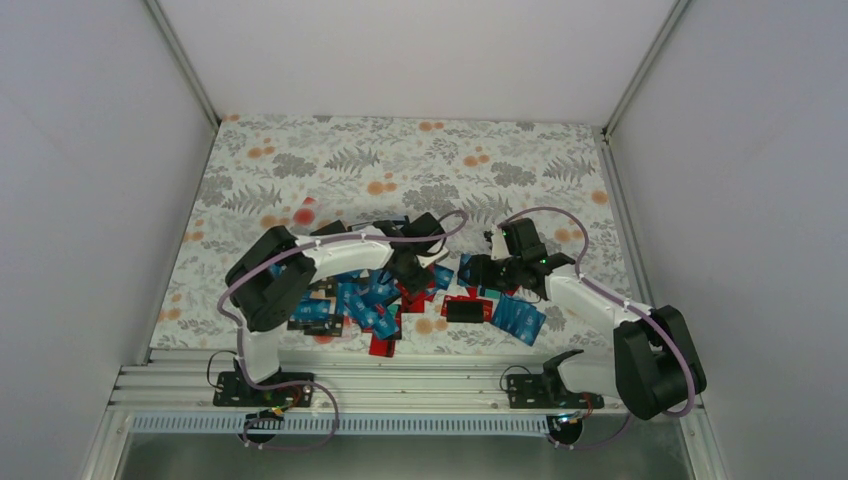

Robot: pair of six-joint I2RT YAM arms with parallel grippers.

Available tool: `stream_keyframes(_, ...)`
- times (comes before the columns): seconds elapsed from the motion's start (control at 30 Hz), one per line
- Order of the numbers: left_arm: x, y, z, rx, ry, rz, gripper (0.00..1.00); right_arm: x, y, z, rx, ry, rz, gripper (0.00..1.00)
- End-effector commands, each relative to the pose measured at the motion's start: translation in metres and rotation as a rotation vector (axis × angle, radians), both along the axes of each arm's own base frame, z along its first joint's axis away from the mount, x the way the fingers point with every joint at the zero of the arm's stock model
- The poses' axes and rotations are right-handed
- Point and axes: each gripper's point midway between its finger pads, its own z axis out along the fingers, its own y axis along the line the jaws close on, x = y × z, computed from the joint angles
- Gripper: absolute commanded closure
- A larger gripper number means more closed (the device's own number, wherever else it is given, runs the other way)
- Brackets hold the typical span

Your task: Put the credit cards into the card holder

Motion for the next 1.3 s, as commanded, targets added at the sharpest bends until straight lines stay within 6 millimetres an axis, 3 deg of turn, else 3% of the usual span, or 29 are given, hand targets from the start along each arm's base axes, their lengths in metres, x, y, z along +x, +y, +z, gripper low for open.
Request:
stream_keyframes(0.0,-0.002,-0.011,0.026,-0.083,-0.021,0.016,0.51,0.000,0.001,0.005,0.022,-0.012,0.008,0.47)
stream_keyframes(0.33,0.001,-0.029,0.069,-0.250,-0.028,0.051,0.50,-0.003,0.031,0.046,0.238,-0.052,0.094,0.47)
stream_keyframes(0.53,0.001,-0.036,0.089,-0.345,-0.015,0.065,0.51,0.005,0.043,0.068,0.328,-0.076,0.105,0.48)
stream_keyframes(0.77,-0.002,-0.042,0.106,-0.420,-0.003,0.061,0.50,0.015,0.047,0.079,0.352,-0.083,0.088,0.51)
stream_keyframes(1.0,-0.005,-0.045,0.108,-0.449,0.012,0.054,0.50,0.020,0.052,0.083,0.378,-0.076,0.091,0.62)
stream_keyframes(1.27,0.001,-0.042,0.110,-0.465,0.004,0.080,0.50,0.020,0.057,0.084,0.405,-0.058,0.113,0.94)
